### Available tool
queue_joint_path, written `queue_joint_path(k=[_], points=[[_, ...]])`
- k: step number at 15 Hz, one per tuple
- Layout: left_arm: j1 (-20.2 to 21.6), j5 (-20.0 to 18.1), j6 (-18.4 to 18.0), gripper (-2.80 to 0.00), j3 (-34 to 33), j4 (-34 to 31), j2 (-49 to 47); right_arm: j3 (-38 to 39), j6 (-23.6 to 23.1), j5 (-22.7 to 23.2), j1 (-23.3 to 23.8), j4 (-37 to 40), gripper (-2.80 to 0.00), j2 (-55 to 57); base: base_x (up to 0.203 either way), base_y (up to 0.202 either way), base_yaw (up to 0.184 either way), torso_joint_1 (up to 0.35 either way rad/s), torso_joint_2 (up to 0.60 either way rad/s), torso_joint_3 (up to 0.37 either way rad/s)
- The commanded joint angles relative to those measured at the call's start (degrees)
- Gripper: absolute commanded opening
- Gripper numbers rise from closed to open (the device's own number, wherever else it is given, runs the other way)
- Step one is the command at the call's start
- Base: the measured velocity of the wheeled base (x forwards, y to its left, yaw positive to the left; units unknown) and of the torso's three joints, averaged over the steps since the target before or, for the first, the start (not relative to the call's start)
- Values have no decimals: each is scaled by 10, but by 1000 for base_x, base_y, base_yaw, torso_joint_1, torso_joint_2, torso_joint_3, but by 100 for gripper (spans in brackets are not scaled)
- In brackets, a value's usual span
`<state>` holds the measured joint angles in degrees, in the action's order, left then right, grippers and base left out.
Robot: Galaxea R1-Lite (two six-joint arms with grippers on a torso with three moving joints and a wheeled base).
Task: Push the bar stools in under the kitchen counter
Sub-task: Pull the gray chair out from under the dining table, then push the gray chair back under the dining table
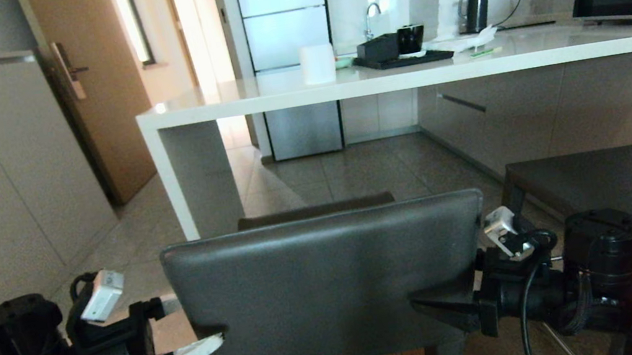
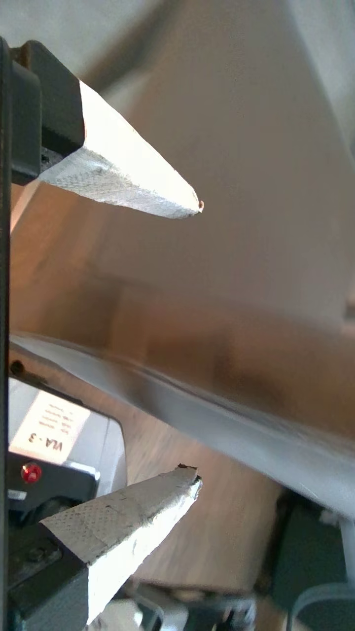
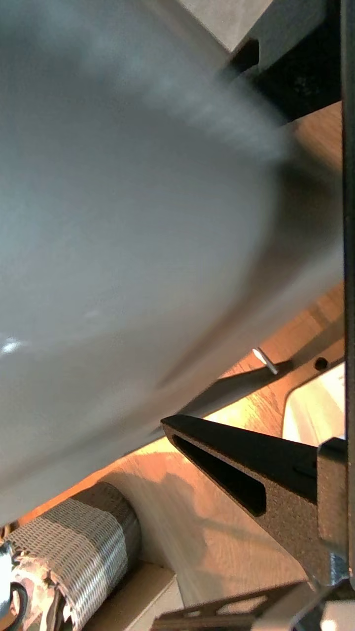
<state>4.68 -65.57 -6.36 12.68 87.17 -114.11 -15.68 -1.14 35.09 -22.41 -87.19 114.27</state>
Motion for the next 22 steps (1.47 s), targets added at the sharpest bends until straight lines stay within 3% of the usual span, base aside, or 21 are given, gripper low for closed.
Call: queue_joint_path(k=[1, 5, 9, 12, 18, 19, 22], points=[[36, -5, -1, 0, -20, 5, 3, 14, 0, 4, 19, -5, 0, -26, 0, 0, 0, 0, 0, 0], [92, -8, -1, 0, -71, 5, 45, 51, 1, 25, 49, -5, 0, -84, 0, 0, 0, 0, 0, 0], [131, -31, 2, 0, -130, 5, 128, 151, 1, 39, 49, -5, 0, -186, 0, 0, 0, 0, 0, 0], [146, -45, 46, 0, -132, 5, 218, 160, 15, 38, 41, 1, 0, -291, 0, 0, 0, 0, 0, 0], [133, -60, 259, 0, -116, 5, 429, 157, 60, 31, 35, 42, 0, -463, 0, 0, 0, 0, 0, 0], [130, -60, 316, 0, -99, 5, 467, 152, 66, 26, 36, 59, 0, -495, 0, 0, 0, 0, 0, 0], [118, -57, 570, 0, -17, 5, 579, 113, 82, 15, 38, 186, 0, -615, 0, 0, 0, 0, 0, 0]])
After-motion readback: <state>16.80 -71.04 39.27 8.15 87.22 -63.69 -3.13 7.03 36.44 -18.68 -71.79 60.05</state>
